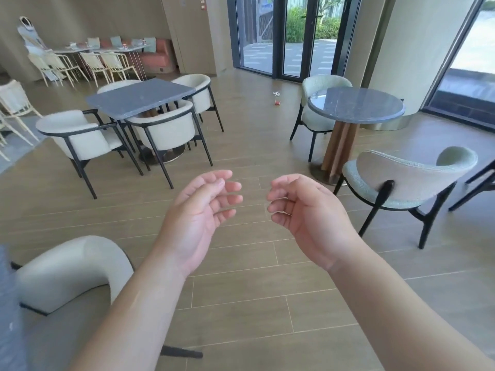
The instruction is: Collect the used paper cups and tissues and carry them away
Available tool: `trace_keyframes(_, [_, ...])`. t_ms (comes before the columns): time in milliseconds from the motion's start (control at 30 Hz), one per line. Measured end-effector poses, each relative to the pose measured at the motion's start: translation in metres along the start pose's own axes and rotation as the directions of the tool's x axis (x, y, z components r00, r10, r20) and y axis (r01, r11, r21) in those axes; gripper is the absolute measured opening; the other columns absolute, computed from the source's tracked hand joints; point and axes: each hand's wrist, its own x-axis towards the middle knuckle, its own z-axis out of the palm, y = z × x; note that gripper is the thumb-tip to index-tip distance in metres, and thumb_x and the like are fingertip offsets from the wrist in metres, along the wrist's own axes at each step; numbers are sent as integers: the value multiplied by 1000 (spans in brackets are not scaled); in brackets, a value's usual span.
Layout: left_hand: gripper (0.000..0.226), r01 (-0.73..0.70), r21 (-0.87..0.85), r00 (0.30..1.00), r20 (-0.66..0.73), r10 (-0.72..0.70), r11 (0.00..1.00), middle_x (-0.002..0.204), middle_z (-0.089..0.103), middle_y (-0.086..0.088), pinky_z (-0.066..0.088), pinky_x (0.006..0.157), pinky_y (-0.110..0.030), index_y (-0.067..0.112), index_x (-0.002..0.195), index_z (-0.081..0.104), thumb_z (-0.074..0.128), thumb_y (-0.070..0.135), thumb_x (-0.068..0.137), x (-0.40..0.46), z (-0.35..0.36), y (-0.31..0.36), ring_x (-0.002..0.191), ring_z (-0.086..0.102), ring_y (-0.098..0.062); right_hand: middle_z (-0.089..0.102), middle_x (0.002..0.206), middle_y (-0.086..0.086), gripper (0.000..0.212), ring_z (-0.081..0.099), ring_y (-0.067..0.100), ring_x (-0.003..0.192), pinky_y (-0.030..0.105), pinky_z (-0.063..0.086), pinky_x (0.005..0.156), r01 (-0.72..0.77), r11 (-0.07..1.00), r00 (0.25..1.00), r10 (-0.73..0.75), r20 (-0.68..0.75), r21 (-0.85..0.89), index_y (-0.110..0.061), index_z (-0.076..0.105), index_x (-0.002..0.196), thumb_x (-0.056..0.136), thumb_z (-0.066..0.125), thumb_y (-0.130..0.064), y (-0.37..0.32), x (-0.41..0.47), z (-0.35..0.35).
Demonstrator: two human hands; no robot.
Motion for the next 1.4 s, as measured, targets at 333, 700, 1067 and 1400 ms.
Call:
trace_keyframes(333, [17, 36, -90, 999, -9, -37, 995, 97, 76, 0, 55, 74, -27, 22, 106, 72, 57, 20, 97, 173, -32, -35, 87, 72, -15, 66, 77, 4, 19, 60, 16, 65, 26, 47, 61, -31, 998, 997, 27, -75, -57, -14, 69, 85, 84, 50, -14, 5, 157, -32])
trace_keyframes(700, [17, 119, -151, 989, 100, -105, 981, 94, 76, 2, 49, 79, -32, 21, 107, 69, 55, 18, 99, 447, -58, -48, 84, 72, -12, 66, 77, 4, 21, 59, 16, 64, 29, 45, 62, -41, 986, 983, 11, -182, -162, -15, 69, 85, 83, 48, -16, 4, 414, -29])
trace_keyframes(1067, [24, 94, -85, 972, 224, -73, 992, 95, 76, 0, 52, 73, -28, 22, 106, 69, 59, 27, 84, 633, -51, -38, 84, 72, -13, 67, 78, 6, 22, 59, 17, 65, 27, 46, 60, 53, 992, 974, -77, -215, -114, -13, 68, 88, 78, 49, -18, -26, 578, -50])
trace_keyframes(1400, [23, 175, -16, 977, 124, -172, 984, 95, 75, -1, 49, 77, -32, 20, 106, 69, 67, 24, 82, 805, -51, -89, 82, 72, -12, 67, 78, 5, 20, 60, 17, 65, 28, 47, 61, -10, 999, 985, 4, -172, -35, -17, 70, 84, 78, 51, -19, 0, 779, -99])
